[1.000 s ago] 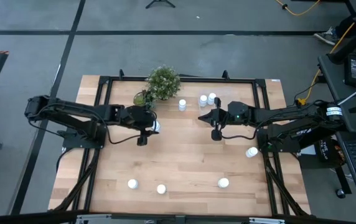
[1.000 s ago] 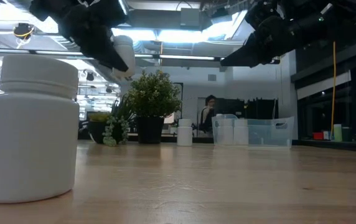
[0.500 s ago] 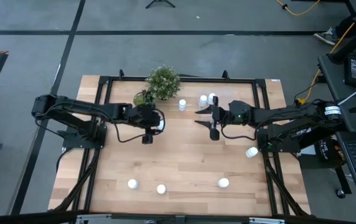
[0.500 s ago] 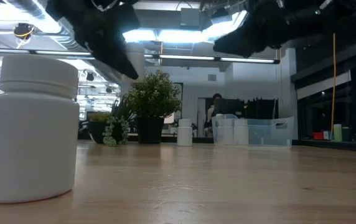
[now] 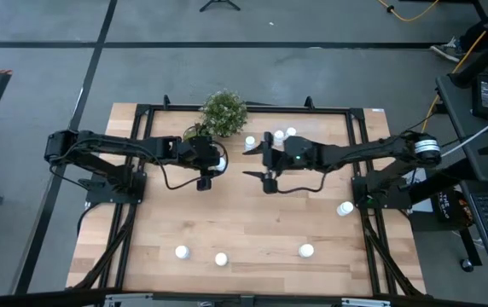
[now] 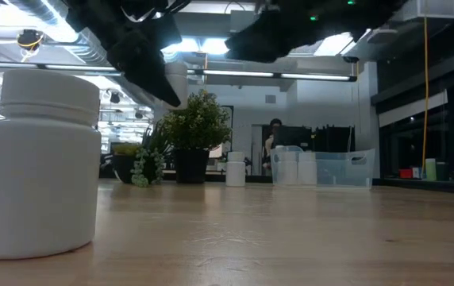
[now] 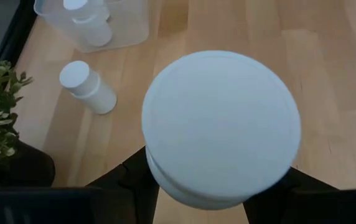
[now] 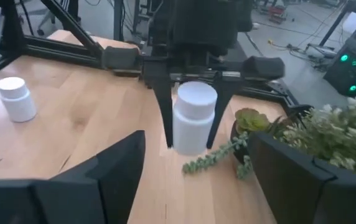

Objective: Pick and place pill bottles into a basket
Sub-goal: Put the white pill bottle into the transparent bin

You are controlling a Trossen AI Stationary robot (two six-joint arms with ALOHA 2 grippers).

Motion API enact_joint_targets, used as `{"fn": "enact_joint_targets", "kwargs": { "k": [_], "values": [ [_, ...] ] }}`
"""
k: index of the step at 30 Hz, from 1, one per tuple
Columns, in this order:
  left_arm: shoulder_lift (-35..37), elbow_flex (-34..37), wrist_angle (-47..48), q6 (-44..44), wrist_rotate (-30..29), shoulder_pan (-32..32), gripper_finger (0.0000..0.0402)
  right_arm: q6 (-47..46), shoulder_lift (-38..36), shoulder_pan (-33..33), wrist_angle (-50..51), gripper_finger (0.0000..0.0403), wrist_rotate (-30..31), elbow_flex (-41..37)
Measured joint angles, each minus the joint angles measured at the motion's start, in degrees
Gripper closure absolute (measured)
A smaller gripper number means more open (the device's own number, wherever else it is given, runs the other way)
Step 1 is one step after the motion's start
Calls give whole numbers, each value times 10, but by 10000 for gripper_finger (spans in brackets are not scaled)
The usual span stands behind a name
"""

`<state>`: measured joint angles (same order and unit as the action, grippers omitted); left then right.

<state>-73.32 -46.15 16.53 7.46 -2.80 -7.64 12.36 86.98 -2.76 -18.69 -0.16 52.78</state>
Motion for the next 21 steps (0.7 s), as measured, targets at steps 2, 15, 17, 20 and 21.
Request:
{"fn": "enact_joint_targets", "kwargs": {
  "k": [2, 15, 17, 20, 21],
  "values": [
    [0, 0, 1, 0, 0, 0, 232, 1, 26, 0, 5, 116, 0, 27],
    [0, 0, -15, 8, 1, 0, 235, 5, 134, -1, 49, 115, 0, 139],
    [0, 0, -21, 14, 10, 0, 236, 4, 139, -1, 47, 115, 0, 146],
    [0, 0, -30, 19, 15, 0, 236, 4, 139, -2, 48, 115, 0, 146],
    [0, 0, -33, 19, 15, 0, 236, 3, 139, -3, 48, 115, 0, 146]
  ]
}}
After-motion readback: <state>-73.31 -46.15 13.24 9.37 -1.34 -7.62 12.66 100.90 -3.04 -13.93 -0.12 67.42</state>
